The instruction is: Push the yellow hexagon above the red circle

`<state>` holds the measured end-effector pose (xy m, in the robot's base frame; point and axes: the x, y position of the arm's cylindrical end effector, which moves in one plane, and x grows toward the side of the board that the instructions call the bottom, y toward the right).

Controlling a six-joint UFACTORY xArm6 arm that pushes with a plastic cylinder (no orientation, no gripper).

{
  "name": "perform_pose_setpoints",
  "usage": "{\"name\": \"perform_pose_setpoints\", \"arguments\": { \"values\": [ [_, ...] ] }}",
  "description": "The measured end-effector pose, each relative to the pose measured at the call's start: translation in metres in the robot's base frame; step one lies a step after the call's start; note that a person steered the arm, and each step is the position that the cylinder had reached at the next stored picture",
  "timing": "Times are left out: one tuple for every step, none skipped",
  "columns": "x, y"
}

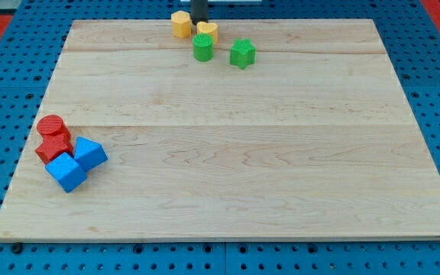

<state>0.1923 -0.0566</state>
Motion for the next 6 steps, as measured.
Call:
{"name": "perform_pose_setpoints", "arguments": {
  "values": [
    [0.000,-0.046],
    [0.021,-0.106],
    [0.038,-0.128],
    [0.000,-0.127],
    [0.021,-0.152],
    [0.081,-0.155]
  ]
}}
